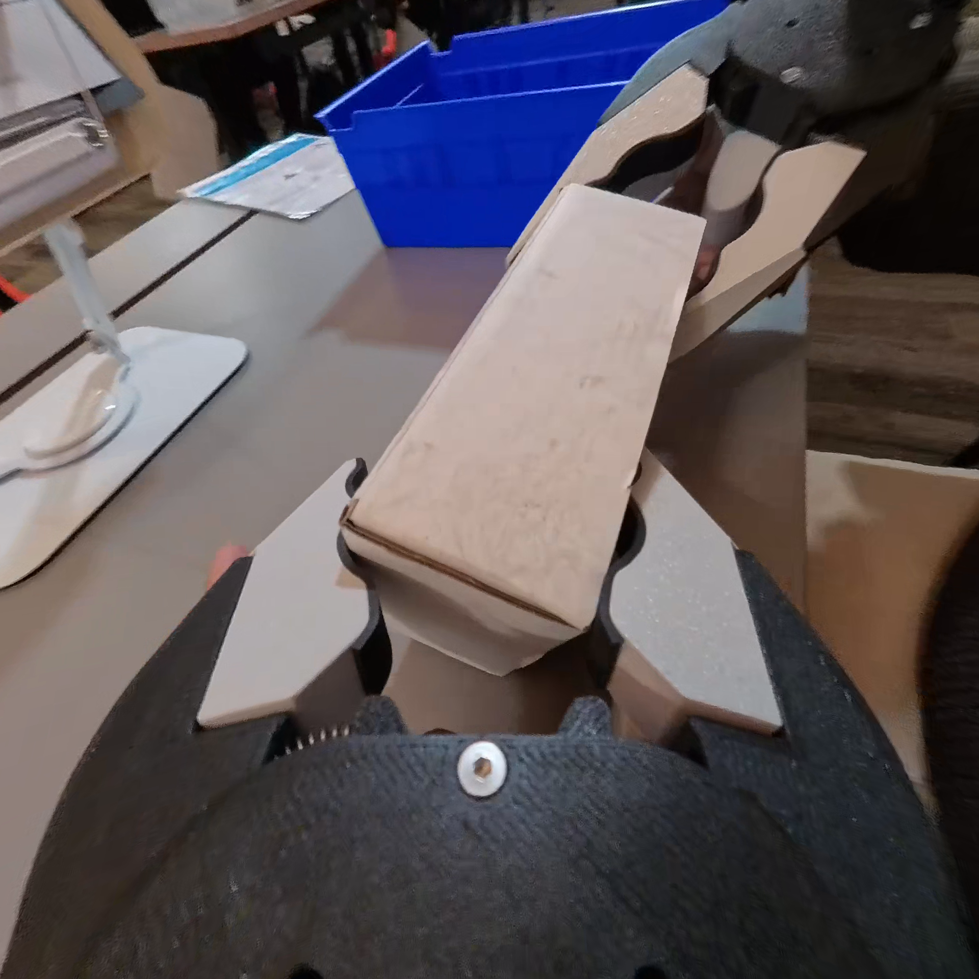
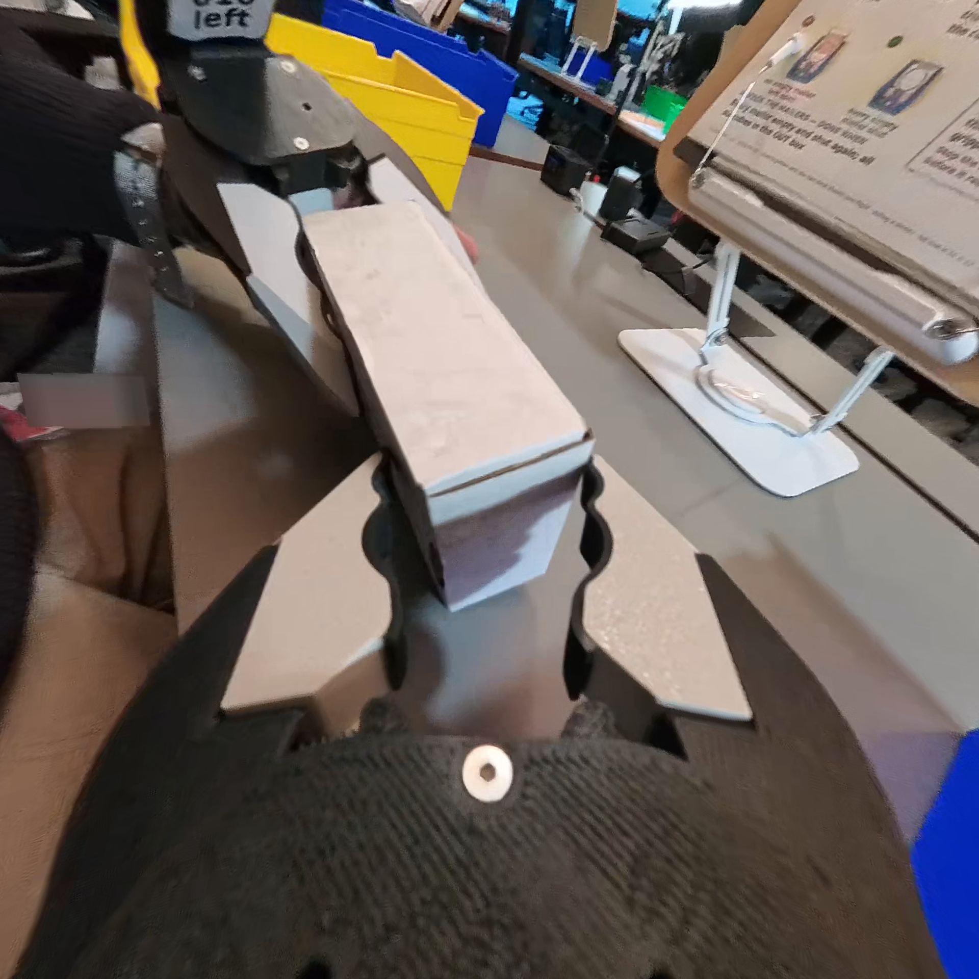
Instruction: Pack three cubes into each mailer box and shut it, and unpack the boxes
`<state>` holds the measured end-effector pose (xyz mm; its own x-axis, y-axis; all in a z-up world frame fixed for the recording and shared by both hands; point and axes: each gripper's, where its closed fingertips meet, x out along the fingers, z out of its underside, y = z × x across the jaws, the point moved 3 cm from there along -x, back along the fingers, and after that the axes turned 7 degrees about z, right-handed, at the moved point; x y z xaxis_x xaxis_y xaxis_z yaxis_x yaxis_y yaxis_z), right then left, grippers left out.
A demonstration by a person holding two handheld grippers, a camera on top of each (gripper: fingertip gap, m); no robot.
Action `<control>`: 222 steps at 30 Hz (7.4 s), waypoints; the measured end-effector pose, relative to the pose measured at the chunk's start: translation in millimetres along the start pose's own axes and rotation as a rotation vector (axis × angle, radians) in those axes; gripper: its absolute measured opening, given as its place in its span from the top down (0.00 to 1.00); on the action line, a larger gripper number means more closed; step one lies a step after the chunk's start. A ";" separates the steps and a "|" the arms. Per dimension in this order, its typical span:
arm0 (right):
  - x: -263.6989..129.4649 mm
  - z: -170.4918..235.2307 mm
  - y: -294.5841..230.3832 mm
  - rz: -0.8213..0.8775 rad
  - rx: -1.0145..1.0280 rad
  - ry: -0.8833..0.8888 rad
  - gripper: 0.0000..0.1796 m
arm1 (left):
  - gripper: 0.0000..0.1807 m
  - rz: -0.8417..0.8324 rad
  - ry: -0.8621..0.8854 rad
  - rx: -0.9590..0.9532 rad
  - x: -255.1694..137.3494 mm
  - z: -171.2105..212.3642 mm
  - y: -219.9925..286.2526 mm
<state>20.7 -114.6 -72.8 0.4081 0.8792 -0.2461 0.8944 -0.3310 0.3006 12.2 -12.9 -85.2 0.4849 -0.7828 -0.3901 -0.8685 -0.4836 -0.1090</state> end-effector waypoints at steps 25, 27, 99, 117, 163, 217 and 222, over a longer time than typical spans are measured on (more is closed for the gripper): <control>3.2 -57.5 -27.7 0.403 -0.708 0.131 0.68 | 0.49 -0.234 -0.071 -0.064 -2.6 3.7 -0.6; 3.0 -58.3 -27.7 0.414 -0.727 0.132 0.68 | 0.49 -0.238 -0.076 -0.050 -2.4 5.6 -1.2; 4.1 -76.3 -42.6 0.538 -0.890 0.101 0.98 | 0.55 -0.328 -0.231 0.067 3.9 6.5 5.2; 6.3 -59.3 -18.9 0.372 -0.435 0.068 0.99 | 0.57 -0.120 0.214 -0.057 -10.7 -21.1 14.4; -17.2 -86.9 -5.6 0.423 -0.241 0.155 0.95 | 0.57 -0.247 -0.117 0.399 1.3 -11.3 25.8; 9.7 -34.5 -11.7 0.281 0.238 -0.096 0.85 | 0.88 -0.480 0.336 0.140 -48.2 -49.5 -2.8; -5.6 -26.1 -26.4 0.232 0.186 -0.242 0.85 | 0.85 -0.480 0.358 0.079 -50.9 -50.0 -7.5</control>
<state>-9.9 -101.8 -55.4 0.6150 0.6748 -0.4080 0.7821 -0.5877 0.2070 -0.8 11.0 -18.8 0.8174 -0.5739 0.0502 -0.5422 -0.7958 -0.2698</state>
